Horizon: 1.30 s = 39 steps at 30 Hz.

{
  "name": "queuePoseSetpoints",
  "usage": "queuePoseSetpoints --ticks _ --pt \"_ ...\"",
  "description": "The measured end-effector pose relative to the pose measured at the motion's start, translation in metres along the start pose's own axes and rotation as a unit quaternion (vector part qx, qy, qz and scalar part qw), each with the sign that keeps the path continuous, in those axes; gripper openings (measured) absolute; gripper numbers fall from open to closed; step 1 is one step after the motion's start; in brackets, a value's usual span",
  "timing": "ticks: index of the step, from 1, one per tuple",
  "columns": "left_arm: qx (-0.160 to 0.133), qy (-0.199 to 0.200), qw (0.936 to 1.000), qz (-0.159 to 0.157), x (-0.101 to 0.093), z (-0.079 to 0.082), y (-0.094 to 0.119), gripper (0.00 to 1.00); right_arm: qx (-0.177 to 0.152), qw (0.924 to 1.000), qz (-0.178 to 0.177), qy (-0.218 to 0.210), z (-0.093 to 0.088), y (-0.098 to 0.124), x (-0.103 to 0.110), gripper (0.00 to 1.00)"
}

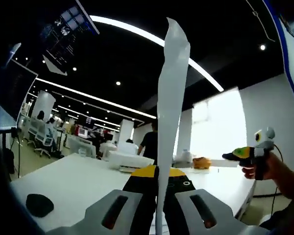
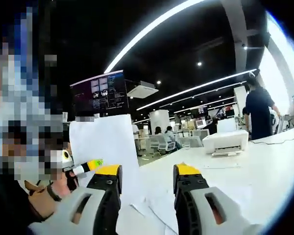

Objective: Organize the stack of printing papers by aligning and flattening the scattered papers on the table

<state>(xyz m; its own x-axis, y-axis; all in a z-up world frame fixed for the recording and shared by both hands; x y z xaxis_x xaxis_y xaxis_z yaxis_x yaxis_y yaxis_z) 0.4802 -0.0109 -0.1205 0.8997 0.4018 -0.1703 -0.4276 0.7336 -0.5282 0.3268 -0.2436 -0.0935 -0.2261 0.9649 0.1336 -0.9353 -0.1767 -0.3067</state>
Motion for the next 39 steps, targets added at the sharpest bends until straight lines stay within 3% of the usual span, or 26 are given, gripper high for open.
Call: queuePoseSetpoints --ticks 6,11,22,29,39 --pt "-0.002 0.016 0.9999 0.002 0.003 -0.003 0.002 0.05 0.030 0.9995 -0.009 -0.009 -0.016 0.004 -0.008 0.43" --pt "-0.008 0.049 0.9988 0.004 0.007 -0.009 0.005 0.05 0.025 0.9996 -0.011 -0.012 -0.017 0.006 -0.009 0.43" --pt "-0.039 0.052 0.9978 0.014 0.019 -0.008 0.008 0.05 0.020 0.9995 -0.023 -0.010 -0.017 0.010 -0.016 0.43" --pt "-0.073 0.104 0.9914 0.033 0.034 -0.007 0.008 0.05 0.023 0.9991 -0.031 -0.015 -0.022 0.014 -0.021 0.43" --pt "-0.092 0.157 0.9813 0.063 0.049 -0.014 0.013 0.05 0.027 0.9986 -0.040 -0.021 -0.029 0.017 -0.029 0.43"
Point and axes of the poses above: the point that each gripper's makers call its tool centre point, and the gripper's own axes: y roughly backward along the fingers, x roughly to its left, z roughly out of its top, the point moved 5 cm from there along y, roughly backward along the fingers, and after that the axes turned 12 degrees about -x, right-handed, at the moved point
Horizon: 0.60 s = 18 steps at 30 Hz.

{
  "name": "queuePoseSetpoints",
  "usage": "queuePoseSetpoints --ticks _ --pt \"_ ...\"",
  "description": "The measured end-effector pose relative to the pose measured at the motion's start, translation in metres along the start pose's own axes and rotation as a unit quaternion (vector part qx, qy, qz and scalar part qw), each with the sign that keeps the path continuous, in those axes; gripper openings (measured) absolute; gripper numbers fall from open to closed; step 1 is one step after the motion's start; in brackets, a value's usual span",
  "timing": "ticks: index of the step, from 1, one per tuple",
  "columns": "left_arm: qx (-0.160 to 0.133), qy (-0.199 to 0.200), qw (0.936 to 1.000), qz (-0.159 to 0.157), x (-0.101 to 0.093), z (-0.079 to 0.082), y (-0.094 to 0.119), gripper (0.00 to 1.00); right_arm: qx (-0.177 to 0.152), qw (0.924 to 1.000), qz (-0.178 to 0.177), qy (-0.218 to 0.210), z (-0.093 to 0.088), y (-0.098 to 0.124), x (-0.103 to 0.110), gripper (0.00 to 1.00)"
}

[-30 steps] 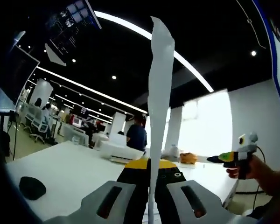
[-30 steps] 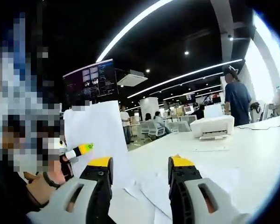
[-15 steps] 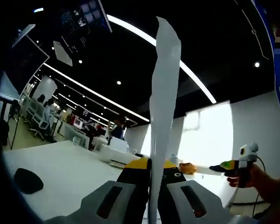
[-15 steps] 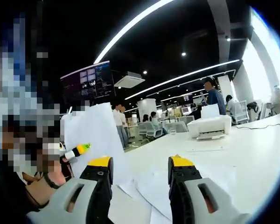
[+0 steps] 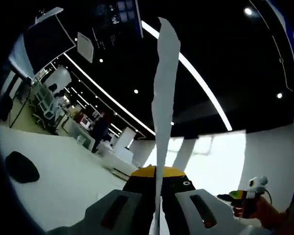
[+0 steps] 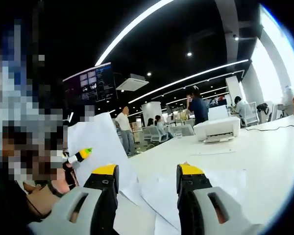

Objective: Organize the stack of printing papers by aligning and flattening the scattered papers on the table

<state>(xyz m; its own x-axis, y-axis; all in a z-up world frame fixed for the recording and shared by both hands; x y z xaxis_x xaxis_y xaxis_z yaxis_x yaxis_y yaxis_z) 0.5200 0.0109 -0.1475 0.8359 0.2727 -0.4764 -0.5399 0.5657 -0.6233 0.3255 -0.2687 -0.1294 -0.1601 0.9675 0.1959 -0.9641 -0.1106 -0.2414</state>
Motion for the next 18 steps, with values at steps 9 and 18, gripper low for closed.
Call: queuePoseSetpoints --ticks 9,18 --pt "-0.012 0.027 0.9994 0.017 0.009 0.003 0.005 0.06 0.007 0.9998 -0.016 -0.008 -0.006 0.003 -0.010 0.44" --pt "-0.004 0.024 0.9997 0.009 0.003 -0.002 0.005 0.06 0.027 0.9990 -0.030 -0.018 -0.021 0.003 -0.020 0.46"
Point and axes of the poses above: the point that each gripper's makers call its tool centre point, and the gripper's own axes: y roughly backward along the fingers, x roughly to its left, z roughly out of its top, the point moved 5 cm from there along y, roughly backward along the fingers, and after that the axes turned 12 degrees about -x, right-handed, at the moved point
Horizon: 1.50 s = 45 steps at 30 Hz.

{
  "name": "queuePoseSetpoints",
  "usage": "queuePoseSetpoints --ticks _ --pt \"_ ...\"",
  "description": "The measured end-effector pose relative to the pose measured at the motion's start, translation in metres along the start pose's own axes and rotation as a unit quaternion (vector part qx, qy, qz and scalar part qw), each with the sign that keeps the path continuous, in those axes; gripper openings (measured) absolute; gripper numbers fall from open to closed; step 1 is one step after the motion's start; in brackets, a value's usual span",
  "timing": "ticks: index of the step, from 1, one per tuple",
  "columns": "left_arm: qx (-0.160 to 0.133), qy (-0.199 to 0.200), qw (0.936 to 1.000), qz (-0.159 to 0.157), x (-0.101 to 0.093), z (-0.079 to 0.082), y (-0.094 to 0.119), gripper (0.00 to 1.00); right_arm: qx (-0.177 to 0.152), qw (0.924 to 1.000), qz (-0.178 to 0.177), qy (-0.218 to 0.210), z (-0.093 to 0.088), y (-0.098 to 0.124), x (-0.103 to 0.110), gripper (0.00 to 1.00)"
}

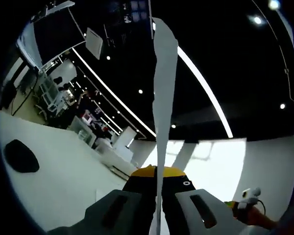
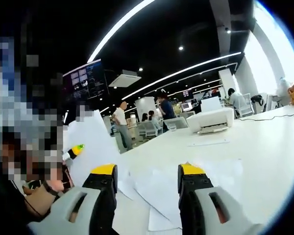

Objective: Organize the stack of printing papers by aligning and flattening the scattered papers on the table

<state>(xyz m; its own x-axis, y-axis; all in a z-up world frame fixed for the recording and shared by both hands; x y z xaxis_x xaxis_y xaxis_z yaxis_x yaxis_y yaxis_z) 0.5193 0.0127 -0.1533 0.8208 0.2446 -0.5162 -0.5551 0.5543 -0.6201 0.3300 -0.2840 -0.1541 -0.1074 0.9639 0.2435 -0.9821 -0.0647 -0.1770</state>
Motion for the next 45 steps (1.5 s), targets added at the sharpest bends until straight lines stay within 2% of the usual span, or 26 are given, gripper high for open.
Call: queuePoseSetpoints --ticks 8,11,24,34,45 --pt "-0.002 0.005 1.0000 0.004 0.003 -0.003 0.002 0.06 0.016 0.9996 -0.025 0.000 -0.014 -0.001 -0.014 0.51" --pt "0.000 0.017 0.9998 0.002 -0.001 -0.008 0.004 0.06 0.022 0.9992 -0.032 -0.007 -0.018 0.000 -0.020 0.51" --pt "-0.006 0.015 0.9999 0.005 0.002 -0.001 0.003 0.06 0.005 0.9993 -0.037 -0.004 -0.008 0.001 -0.022 0.53" --pt "-0.003 0.012 0.9999 0.003 0.000 0.000 0.002 0.06 0.007 0.9995 -0.030 0.008 -0.010 -0.018 -0.027 0.55" --pt "-0.009 0.009 0.9999 0.004 0.003 0.005 0.004 0.06 0.023 0.9992 -0.029 0.015 -0.023 -0.031 -0.033 0.57"
Point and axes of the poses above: the point that each gripper's makers call its tool centre point, and the gripper's own axes: y roughly backward along the fingers, x roughly to its left, z roughly out of its top, the point moved 5 cm from there along y, roughly backward along the fingers, and after that the axes turned 12 degrees about -x, right-handed, at the moved point
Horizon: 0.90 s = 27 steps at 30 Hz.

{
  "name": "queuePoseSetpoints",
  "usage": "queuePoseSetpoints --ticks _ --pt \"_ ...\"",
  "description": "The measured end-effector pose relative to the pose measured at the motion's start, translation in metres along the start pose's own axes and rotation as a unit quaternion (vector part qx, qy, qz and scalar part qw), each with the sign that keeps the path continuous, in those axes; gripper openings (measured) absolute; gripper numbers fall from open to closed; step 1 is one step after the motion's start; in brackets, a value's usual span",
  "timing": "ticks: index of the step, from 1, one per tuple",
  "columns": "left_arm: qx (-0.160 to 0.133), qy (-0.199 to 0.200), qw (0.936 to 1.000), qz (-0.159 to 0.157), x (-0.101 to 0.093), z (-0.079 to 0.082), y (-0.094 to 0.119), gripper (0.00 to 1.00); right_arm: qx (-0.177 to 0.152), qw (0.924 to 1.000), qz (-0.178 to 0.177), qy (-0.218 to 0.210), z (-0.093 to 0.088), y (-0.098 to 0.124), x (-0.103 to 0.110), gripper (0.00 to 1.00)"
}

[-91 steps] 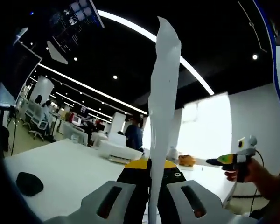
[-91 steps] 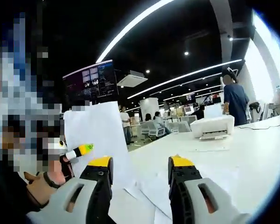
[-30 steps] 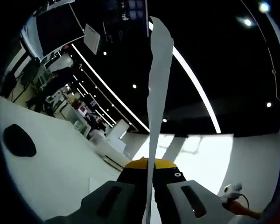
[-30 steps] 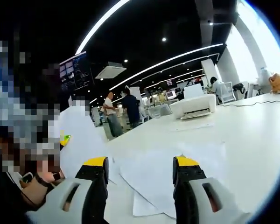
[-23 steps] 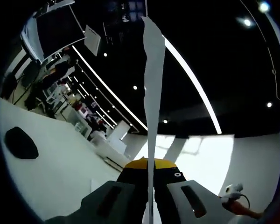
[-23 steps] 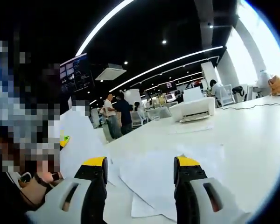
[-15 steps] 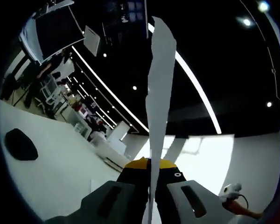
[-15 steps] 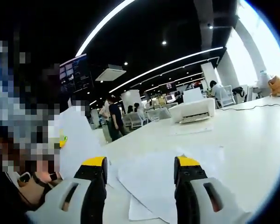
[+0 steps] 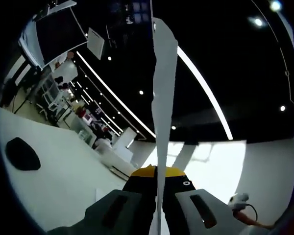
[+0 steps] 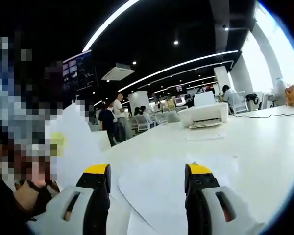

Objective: Organize the stack of printing papers by aligning and flattening the scattered papers on the table

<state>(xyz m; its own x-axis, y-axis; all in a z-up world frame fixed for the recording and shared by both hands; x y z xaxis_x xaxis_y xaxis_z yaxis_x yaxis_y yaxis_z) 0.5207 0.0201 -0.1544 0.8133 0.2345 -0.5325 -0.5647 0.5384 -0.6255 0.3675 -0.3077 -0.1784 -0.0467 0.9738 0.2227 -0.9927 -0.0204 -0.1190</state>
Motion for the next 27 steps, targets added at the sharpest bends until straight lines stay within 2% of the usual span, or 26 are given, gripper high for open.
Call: queuePoseSetpoints --ticks 4,6,8,17,23,27 --pt "-0.003 0.001 1.0000 0.006 0.003 0.002 0.002 0.06 0.019 0.9998 -0.009 0.005 -0.010 -0.007 -0.009 0.59" --pt "-0.011 -0.002 0.9998 0.016 0.007 0.004 0.003 0.06 0.032 0.9989 -0.030 0.014 -0.015 -0.010 -0.016 0.68" --pt "-0.018 0.004 0.9996 0.019 0.008 0.006 0.005 0.06 0.038 0.9985 -0.037 0.016 -0.020 -0.013 -0.019 0.78" --pt "-0.021 0.008 0.9993 0.029 0.012 0.007 0.007 0.06 0.059 0.9974 -0.039 0.012 -0.038 -0.024 -0.036 0.80" --pt "-0.021 0.011 0.9993 0.028 0.012 0.008 0.006 0.06 0.063 0.9967 -0.039 0.034 -0.046 -0.025 -0.043 0.85" --pt "-0.026 0.018 0.9992 0.026 0.011 0.011 0.008 0.06 0.062 0.9969 -0.047 0.010 -0.050 -0.028 -0.053 0.86"
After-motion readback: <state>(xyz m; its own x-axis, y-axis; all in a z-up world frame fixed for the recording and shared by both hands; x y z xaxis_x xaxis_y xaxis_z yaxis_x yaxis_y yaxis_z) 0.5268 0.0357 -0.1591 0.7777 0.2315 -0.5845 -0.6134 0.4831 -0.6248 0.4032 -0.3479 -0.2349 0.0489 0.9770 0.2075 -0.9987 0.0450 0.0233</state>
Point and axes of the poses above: the point that each gripper's makers call its tool centre point, and the gripper's own axes: y roughly backward along the fingers, x roughly to its left, z roughly out of its top, the point moved 5 cm from there along y, roughly backward along the fingers, and after that the axes turned 12 degrees about -x, right-handed, at the moved point
